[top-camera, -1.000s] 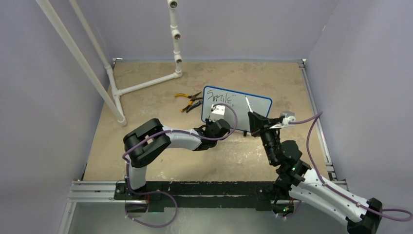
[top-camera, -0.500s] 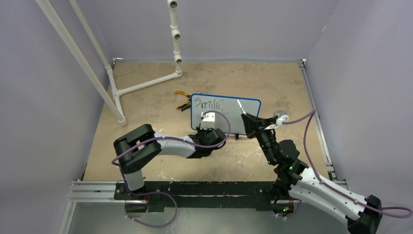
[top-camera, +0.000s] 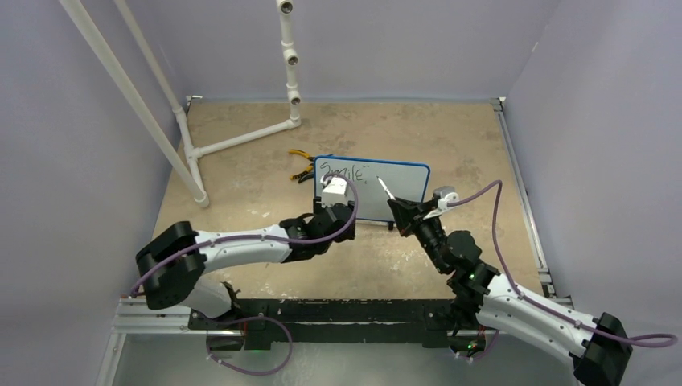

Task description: Write a sentence on the whiteboard

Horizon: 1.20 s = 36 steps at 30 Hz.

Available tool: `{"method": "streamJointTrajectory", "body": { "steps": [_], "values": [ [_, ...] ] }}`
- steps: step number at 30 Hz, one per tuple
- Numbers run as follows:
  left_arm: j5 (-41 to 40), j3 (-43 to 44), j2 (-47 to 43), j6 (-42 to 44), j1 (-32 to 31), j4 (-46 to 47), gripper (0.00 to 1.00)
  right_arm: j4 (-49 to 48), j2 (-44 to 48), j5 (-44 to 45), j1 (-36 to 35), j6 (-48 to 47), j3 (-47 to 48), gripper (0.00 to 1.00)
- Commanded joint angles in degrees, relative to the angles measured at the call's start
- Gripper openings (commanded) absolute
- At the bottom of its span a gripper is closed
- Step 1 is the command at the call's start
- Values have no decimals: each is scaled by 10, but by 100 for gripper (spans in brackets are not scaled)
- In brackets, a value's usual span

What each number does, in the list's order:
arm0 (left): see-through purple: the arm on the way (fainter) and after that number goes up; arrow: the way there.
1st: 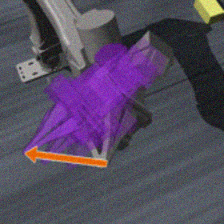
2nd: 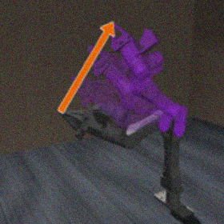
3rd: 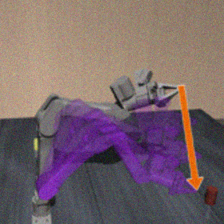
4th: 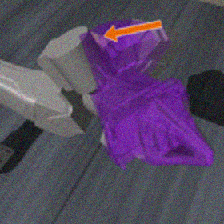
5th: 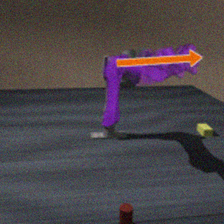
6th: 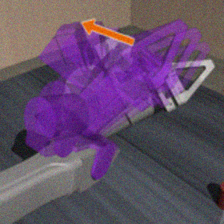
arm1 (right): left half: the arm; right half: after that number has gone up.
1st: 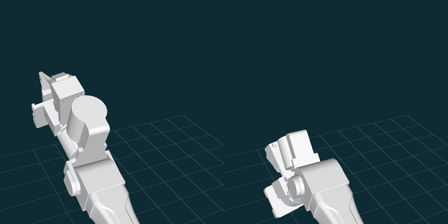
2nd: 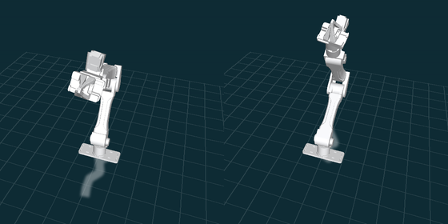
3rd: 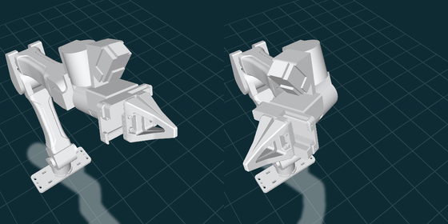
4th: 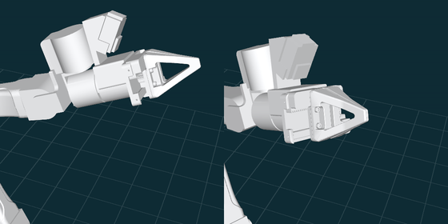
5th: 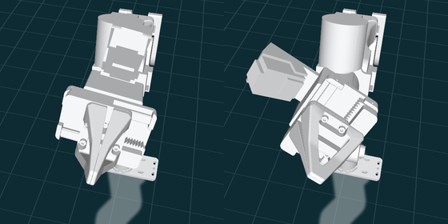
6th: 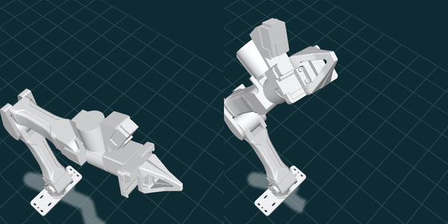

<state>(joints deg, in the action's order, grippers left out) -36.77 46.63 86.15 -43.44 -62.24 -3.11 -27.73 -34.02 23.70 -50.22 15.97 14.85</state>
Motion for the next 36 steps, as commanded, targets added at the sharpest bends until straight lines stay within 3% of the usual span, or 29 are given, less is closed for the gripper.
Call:
{"method": "streamJointTrajectory", "body": {
  "steps": [1, 9, 13, 20, 24, 36],
  "values": [
    [135, 6, -83, 94, 37, -38, 59, -37, 5, -30, -1, -4, -25, 0],
    [397, 96, -177, 292, 188, -110, 61, -60, -15, -11, 0, -3, -42, 0],
    [546, 103, -188, 339, 311, -90, 62, -78, -46, -17, 0, -17, -36, 0],
    [732, 79, -189, 380, 452, -18, 64, -94, -57, -21, 0, -28, -38, 0],
    [764, 84, -158, 383, 461, -12, 64, -96, -62, -14, 0, -27, -37, 0],
    [745, 85, -91, 367, 461, 22, 59, -102, -96, 9, 1, -28, -25, 0]
  ]
}}
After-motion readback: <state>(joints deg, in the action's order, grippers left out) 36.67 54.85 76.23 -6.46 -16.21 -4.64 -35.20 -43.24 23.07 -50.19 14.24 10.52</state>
